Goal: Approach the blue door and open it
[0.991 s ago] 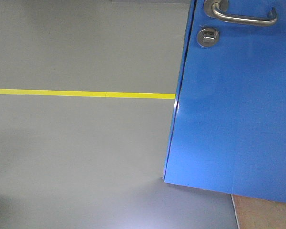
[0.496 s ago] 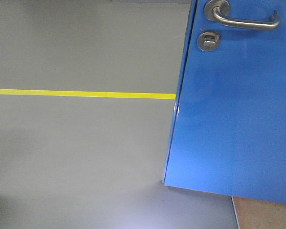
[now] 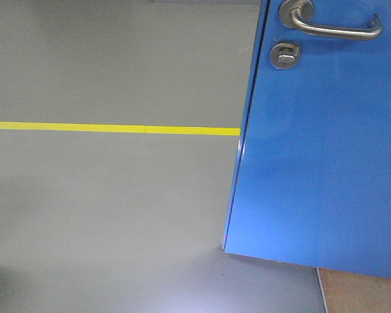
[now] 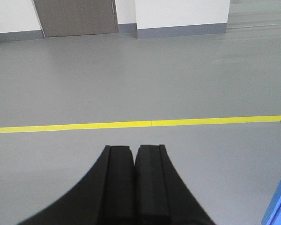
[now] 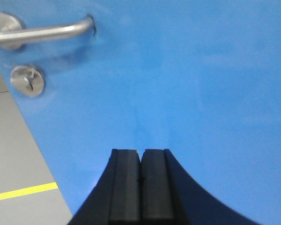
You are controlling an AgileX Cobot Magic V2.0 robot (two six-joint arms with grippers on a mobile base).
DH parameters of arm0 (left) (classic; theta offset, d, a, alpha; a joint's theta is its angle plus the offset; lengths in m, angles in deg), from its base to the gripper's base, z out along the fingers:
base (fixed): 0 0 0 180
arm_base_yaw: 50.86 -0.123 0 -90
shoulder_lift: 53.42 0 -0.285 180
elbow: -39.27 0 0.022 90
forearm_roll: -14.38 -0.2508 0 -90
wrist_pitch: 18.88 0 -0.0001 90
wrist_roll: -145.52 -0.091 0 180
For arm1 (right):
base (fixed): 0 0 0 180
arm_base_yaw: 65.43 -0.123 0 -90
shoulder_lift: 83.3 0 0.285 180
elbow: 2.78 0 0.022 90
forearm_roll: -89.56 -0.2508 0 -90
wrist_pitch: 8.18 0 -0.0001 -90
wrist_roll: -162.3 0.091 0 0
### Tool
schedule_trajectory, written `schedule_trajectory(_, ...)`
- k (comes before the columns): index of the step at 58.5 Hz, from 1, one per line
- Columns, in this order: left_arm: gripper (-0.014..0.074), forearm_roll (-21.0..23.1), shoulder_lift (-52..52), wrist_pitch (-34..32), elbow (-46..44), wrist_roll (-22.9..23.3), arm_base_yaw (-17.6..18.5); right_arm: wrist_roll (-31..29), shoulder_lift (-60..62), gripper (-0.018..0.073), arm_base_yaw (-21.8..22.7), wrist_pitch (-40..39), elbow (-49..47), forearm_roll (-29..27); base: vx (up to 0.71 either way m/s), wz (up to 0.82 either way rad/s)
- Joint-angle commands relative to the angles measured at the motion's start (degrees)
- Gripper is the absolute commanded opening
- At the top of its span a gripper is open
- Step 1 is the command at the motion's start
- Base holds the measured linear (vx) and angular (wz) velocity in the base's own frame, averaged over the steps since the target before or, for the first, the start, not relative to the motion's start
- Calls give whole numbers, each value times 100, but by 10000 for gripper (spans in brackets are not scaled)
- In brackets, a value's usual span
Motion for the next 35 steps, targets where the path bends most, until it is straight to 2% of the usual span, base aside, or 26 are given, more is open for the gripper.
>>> schedule_trajectory(1, 70, 0, 81, -454, 3, 18, -14, -208, 509, -8, -19, -530, 258, 127, 0, 0)
schedule_trajectory(11, 70, 0, 81, -454, 3, 18, -14, -858, 1576, -8, -311, -542, 1019, 126, 0, 0)
schedule_trajectory(14, 70, 0, 81, -454, 3, 18, -14, -873, 1897, -8, -424, -542, 1192, 126, 0, 0)
schedule_trajectory(21, 70, 0, 86, -446, 3, 18, -14, -739, 1817, -8, -629, -844, 1550, 134, 0, 0)
schedule_trajectory(24, 70, 0, 86, -460, 3, 18, -14, -739, 1830, -8, -634, -1058, 1698, 90, 0, 1)
schedule_trajectory(35, 70, 0, 86, -448, 3, 18, -14, -801, 1832, -8, -599, -1022, 1681, 18, 0, 0)
